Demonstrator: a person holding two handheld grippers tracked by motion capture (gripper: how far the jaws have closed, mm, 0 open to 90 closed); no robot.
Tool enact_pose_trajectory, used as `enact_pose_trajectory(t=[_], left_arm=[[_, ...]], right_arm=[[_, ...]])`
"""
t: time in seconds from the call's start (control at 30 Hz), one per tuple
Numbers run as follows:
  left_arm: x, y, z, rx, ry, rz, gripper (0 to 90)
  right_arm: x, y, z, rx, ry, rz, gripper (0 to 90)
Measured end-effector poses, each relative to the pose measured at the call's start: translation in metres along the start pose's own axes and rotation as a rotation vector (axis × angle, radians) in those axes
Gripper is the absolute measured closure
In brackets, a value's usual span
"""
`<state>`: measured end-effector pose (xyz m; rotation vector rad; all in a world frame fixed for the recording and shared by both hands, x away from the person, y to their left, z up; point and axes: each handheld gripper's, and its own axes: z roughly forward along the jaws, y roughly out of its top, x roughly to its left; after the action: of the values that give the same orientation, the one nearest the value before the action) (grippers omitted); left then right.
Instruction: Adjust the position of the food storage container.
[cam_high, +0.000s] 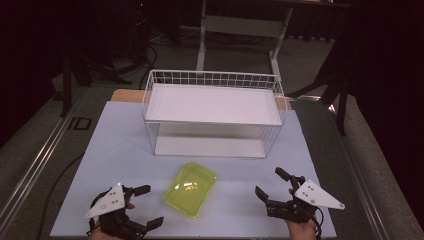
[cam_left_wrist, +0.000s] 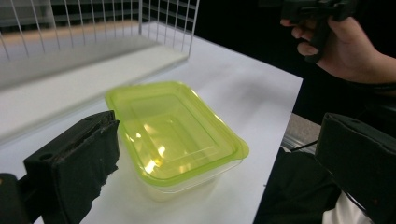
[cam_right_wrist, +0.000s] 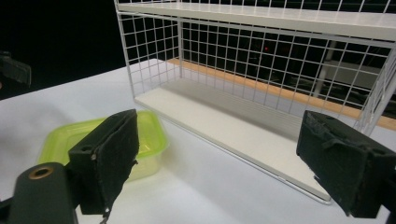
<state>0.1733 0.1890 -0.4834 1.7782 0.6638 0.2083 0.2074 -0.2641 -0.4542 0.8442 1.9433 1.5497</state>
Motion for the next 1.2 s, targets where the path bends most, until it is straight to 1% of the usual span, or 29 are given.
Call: enact_pose_trajectory(t=[0.07, 0.1, 0.13, 0.17, 0.2, 0.23, 0.27, 0.3, 0.33, 0.37, 0.4, 0.47, 0.5, 0.57, 0.6, 0.67, 0.73, 0.77, 0.8, 0.87, 0.9, 0.93, 1.03, 1.1, 1.2], left_arm=[[-0.004, 0.001, 0.005, 0.015, 0.000, 0.010, 0.9], [-0.006, 0.001, 0.007, 0.021, -0.007, 0.024, 7.4], [-0.008, 0.002, 0.009, 0.027, -0.011, 0.036, 18.0], [-0.010, 0.002, 0.013, 0.034, -0.023, 0.041, 23.1], [-0.013, 0.004, 0.016, 0.042, -0.022, 0.042, 28.3], [-0.014, 0.005, 0.021, 0.049, -0.024, 0.029, 37.5], [-0.016, 0.005, 0.024, 0.050, -0.029, 0.029, 41.9], [-0.017, 0.006, 0.028, 0.064, -0.017, 0.035, 47.0], [-0.019, 0.007, 0.032, 0.080, -0.017, 0.039, 53.6], [-0.021, 0.007, 0.037, 0.091, -0.013, 0.051, 57.7], [-0.022, 0.007, 0.040, 0.111, -0.002, 0.061, 65.0], [-0.024, 0.007, 0.046, 0.125, -0.009, 0.069, 70.2], [-0.025, 0.008, 0.049, 0.141, -0.003, 0.079, 74.6], [-0.029, 0.009, 0.056, 0.164, -0.009, 0.102, 79.9], [-0.031, 0.010, 0.060, 0.179, -0.003, 0.109, 83.0], [-0.034, 0.011, 0.068, 0.205, -0.012, 0.101, 90.0], [-0.037, 0.012, 0.076, 0.231, -0.030, 0.097, 90.0], [-0.039, 0.012, 0.081, 0.245, -0.030, 0.105, 90.0], [-0.041, 0.011, 0.085, 0.256, -0.039, 0.098, 90.0], [-0.044, 0.009, 0.094, 0.280, -0.040, 0.100, 90.0], [-0.044, 0.009, 0.094, 0.280, -0.040, 0.100, 90.0], [-0.046, 0.007, 0.102, 0.312, -0.044, 0.098, 90.0], [-0.046, 0.003, 0.112, 0.352, -0.022, 0.090, 90.0], [-0.045, 0.002, 0.115, 0.362, -0.021, 0.078, 90.0], [-0.046, 0.004, 0.115, 0.374, 0.009, 0.088, 90.0]], right_arm=[[0.000, 0.000, 0.000, 0.002, 0.004, 0.001, 13.2], [0.000, 0.000, 0.001, 0.004, 0.004, 0.002, 13.2], [0.001, 0.000, 0.001, 0.009, 0.005, 0.002, 13.2], [0.001, 0.000, 0.002, 0.013, 0.008, -0.002, 13.2], [0.001, -0.001, 0.003, 0.015, 0.008, -0.003, 13.3], [0.002, -0.001, 0.003, 0.018, 0.011, -0.002, 13.3], [0.002, -0.001, 0.004, 0.022, 0.016, -0.004, 13.2], [0.002, -0.001, 0.004, 0.023, 0.017, -0.006, 13.3], [0.002, -0.001, 0.004, 0.022, 0.017, -0.006, 13.3], [0.002, -0.001, 0.005, 0.023, 0.019, -0.006, 13.3], [0.002, -0.001, 0.005, 0.022, 0.020, -0.004, 13.3], [0.001, -0.001, 0.004, 0.021, 0.019, -0.001, 13.3], [0.001, -0.001, 0.004, 0.023, 0.019, -0.001, 13.5], [0.000, -0.001, 0.004, 0.028, 0.016, -0.006, 13.6], [0.000, -0.001, 0.004, 0.027, 0.018, -0.006, 13.5], [-0.002, -0.001, 0.004, 0.019, 0.039, -0.001, 13.3], [-0.002, -0.001, 0.004, 0.013, 0.043, -0.003, 13.3], [-0.002, 0.000, 0.003, 0.009, 0.042, -0.007, 13.3], [-0.002, 0.000, 0.003, 0.008, 0.035, -0.010, 13.3], [-0.003, 0.000, 0.003, 0.012, 0.032, -0.014, 13.3], [-0.003, 0.000, 0.003, 0.012, 0.032, -0.014, 13.3], [-0.003, -0.001, 0.003, 0.016, 0.027, -0.018, 13.3], [-0.003, -0.001, 0.003, 0.015, 0.028, -0.019, 13.3], [-0.004, -0.001, 0.002, 0.014, 0.030, -0.017, 13.3], [-0.004, 0.000, 0.001, 0.013, 0.029, -0.018, 13.3]])
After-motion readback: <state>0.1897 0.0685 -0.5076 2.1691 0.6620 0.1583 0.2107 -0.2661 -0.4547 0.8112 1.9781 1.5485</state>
